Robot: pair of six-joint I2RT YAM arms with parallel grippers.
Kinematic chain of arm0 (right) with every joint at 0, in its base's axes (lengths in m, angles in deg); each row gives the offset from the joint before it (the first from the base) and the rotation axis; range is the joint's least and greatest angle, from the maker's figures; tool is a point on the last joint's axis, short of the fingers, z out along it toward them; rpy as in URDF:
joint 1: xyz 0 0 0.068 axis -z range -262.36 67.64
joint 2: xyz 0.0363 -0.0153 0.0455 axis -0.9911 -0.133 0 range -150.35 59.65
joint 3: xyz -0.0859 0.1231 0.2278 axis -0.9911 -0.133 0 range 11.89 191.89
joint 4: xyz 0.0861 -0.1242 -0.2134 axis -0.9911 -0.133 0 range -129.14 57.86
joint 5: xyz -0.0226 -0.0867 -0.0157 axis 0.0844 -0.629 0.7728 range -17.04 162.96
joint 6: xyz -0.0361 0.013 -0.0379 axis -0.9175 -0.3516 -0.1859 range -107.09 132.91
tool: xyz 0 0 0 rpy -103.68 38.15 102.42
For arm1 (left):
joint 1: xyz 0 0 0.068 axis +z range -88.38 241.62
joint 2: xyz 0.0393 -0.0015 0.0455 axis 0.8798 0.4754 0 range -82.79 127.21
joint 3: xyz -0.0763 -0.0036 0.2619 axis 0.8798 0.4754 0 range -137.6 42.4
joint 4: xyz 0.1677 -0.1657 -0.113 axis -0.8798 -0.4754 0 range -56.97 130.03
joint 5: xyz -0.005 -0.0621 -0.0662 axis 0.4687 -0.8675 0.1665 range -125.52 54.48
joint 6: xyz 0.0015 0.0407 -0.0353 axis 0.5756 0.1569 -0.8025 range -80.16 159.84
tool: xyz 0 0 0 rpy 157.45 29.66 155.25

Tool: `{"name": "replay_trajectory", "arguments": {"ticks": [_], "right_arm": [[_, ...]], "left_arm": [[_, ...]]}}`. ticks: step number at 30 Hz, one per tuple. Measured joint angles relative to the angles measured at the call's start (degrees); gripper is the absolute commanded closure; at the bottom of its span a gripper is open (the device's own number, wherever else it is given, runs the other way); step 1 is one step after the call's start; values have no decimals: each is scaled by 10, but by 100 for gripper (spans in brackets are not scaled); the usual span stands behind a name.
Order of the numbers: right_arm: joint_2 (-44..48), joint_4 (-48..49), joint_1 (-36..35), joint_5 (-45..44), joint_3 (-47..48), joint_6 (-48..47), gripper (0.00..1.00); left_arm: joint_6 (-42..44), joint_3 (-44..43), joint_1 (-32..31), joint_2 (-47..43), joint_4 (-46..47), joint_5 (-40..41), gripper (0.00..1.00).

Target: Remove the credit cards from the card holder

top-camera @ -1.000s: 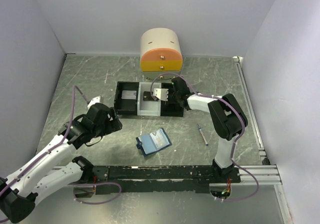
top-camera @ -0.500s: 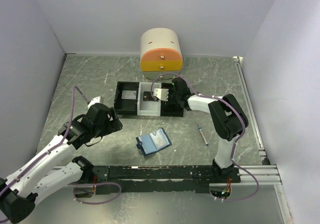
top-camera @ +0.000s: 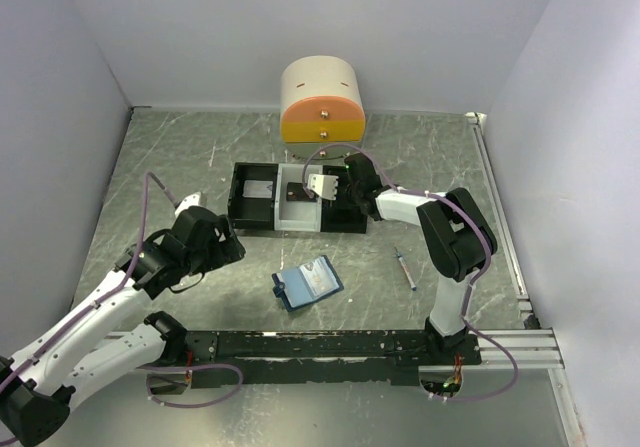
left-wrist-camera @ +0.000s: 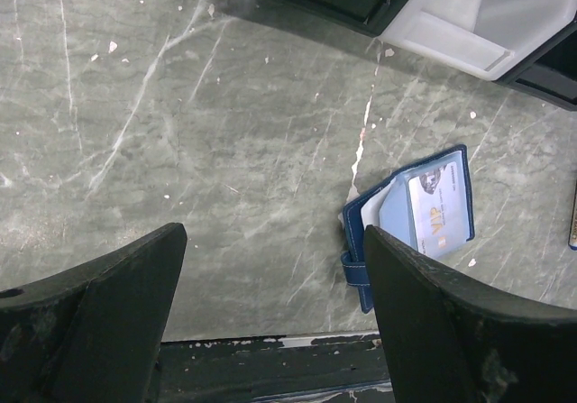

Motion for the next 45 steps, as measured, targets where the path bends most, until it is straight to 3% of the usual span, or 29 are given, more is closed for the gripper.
{"name": "replay_trajectory", "arguments": {"ticks": [4,7,9,31,39,43,45], "right_arm": [[0,2,1,4,0,5,48],[0,1,1,5,2,8,36],[0,2,2,5,4,9,34],[16,8,2,23,-11,44,29],[96,57,2,32,-57,101,26],[163,120,3,19,-98,178,24],[194,133,3,9,-106,231,16]], "left_arm": [[-2,3,0,-5,-1,0,9],[-2,4,0,-7,-2,0,9],[-2,4,0,-7,-2,0,9],[-4,9,0,-4,-2,-6,9],[-2,9,0,-4,5,-22,9],[1,9,0,-6,18,-39,9],[5,9,0,-10,29,-50,8]]}}
